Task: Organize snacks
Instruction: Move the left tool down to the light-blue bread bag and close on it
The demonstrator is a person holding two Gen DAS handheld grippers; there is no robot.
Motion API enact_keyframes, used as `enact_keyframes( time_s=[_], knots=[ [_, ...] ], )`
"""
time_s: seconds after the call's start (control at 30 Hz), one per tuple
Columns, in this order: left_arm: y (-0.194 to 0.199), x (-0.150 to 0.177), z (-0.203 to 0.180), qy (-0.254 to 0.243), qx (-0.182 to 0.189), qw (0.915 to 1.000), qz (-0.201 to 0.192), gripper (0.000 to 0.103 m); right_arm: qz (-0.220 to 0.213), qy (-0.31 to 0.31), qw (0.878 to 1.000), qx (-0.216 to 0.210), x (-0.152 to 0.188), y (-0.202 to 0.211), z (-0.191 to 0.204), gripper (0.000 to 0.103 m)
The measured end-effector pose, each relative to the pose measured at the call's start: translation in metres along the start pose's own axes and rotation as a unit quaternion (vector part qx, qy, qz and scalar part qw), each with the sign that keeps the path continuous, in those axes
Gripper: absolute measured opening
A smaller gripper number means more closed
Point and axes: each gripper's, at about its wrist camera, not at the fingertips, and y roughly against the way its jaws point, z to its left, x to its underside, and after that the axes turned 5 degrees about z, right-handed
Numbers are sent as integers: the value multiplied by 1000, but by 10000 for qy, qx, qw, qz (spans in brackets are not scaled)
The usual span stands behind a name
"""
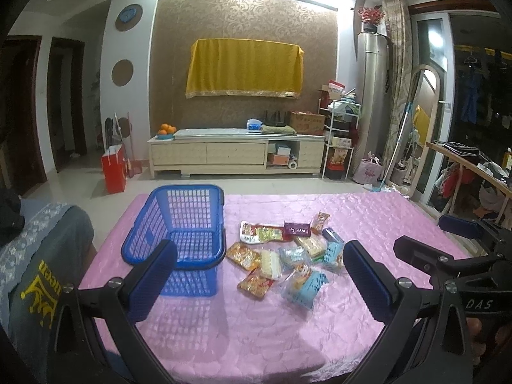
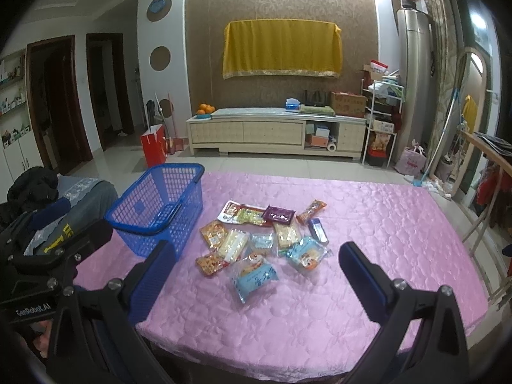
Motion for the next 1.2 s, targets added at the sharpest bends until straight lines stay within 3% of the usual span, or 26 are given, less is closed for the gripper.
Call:
enact_keyframes(
  time_s=[0.23,0.43,0.6,0.77,0.97,1.2],
  knots=[
    [-30,-21,-13,-199,172,9996,133,103,-55,-286,9995,-133,-22,-15,-27,103],
    [-62,-37,-17,-302,386,9984,296,103,69,-415,9989,193,-35,-40,-54,103],
    [-95,-43,-26,-518,518,9959,524,103,42,-452,9988,164,-29,-60,-73,103],
    [-133,-38,-40,-830,785,9891,924,103,570,-428,9973,178,-24,-89,-85,103],
    [-172,-16,-56,-1285,904,9786,1331,103,893,-316,9935,624,-5,-119,-92,103],
    [-221,11,-63,-1315,1120,9643,2006,103,1348,-272,9887,598,22,-154,-101,103]
  ],
)
